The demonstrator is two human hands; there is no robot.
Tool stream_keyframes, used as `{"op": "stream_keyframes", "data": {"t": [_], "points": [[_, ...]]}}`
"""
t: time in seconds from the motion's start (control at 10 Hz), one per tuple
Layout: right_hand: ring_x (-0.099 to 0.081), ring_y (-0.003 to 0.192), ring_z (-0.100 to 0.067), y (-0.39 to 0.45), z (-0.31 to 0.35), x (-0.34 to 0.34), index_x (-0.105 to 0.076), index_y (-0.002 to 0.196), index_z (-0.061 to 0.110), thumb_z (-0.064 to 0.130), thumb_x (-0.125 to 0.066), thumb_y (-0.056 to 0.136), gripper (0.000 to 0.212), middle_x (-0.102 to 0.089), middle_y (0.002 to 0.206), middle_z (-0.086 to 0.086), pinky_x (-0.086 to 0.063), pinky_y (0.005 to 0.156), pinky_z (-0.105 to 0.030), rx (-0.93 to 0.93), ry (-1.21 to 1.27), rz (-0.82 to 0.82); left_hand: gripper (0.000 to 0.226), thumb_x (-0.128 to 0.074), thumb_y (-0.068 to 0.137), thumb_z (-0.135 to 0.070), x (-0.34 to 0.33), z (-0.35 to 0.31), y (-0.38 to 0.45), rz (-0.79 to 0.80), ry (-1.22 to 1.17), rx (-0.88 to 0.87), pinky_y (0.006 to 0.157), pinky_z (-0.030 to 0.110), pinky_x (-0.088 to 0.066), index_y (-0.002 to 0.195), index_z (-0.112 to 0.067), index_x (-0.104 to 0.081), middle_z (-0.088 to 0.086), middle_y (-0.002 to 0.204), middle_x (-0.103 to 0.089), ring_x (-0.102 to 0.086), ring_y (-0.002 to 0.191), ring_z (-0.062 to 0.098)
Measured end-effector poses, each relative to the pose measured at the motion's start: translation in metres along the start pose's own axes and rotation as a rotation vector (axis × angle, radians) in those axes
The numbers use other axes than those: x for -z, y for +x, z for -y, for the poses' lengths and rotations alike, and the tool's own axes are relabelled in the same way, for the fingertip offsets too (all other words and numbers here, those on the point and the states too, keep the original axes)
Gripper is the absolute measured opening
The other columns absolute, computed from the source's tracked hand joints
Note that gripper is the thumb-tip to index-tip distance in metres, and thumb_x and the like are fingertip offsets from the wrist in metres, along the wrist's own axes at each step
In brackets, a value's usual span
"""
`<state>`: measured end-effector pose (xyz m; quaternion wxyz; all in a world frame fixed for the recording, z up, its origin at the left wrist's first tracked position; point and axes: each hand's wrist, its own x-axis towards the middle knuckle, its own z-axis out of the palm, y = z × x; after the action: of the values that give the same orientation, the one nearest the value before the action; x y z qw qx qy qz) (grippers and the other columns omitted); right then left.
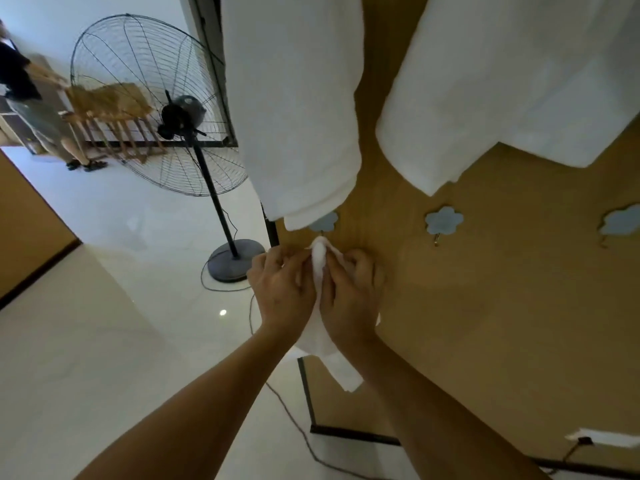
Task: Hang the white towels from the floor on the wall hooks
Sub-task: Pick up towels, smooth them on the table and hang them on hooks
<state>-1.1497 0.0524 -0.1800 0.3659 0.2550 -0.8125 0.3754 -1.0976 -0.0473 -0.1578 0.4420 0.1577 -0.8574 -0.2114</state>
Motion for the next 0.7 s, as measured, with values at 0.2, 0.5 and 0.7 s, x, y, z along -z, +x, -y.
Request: {"op": "stream_keyframes", "data": {"t": [0.2,0.5,0.7], "points": [[-0.065,0.096,-0.015,-0.012,0.010,-0.004,-0.055,0.135,0.012,0.046,-0.030,0.103,0.053,-0.067,0.110,-0.005,-0.052,0.088,-0.029,-0.204,0.202,0.238,0.028,-0.058,0.097,-0.025,0.004,-0.003,-0.012,0.232,-0.277,0.146,0.076,0.027,-0.053,0.124,-0.020,-0.060,-0.008,0.097,-0.062,-0.061,0.085,0.013],[-0.054,0.125,-0.023,-0.037,0.037,0.024,-0.039,0.145,0.018,0.030,-0.053,0.100,0.049,-0.054,0.139,-0.008,-0.044,0.104,-0.032,-0.776,0.212,0.672,0.026,-0.046,0.097,-0.019,0.013,0.028,-0.005,0.553,-0.295,0.028,0.079,0.027,-0.045,0.120,-0.014,-0.056,0.004,0.109,-0.062,-0.060,0.096,0.020],[-0.044,0.135,-0.022,-0.050,0.064,0.061,-0.029,0.153,0.019,0.032,-0.061,0.095,0.068,-0.042,0.151,-0.004,-0.039,0.101,-0.026,-0.824,0.070,0.557,0.036,-0.055,0.095,-0.021,0.049,0.035,0.004,0.582,-0.257,-0.153,0.090,0.040,-0.051,0.131,-0.014,-0.052,0.010,0.124,-0.057,-0.058,0.108,0.029]]}}
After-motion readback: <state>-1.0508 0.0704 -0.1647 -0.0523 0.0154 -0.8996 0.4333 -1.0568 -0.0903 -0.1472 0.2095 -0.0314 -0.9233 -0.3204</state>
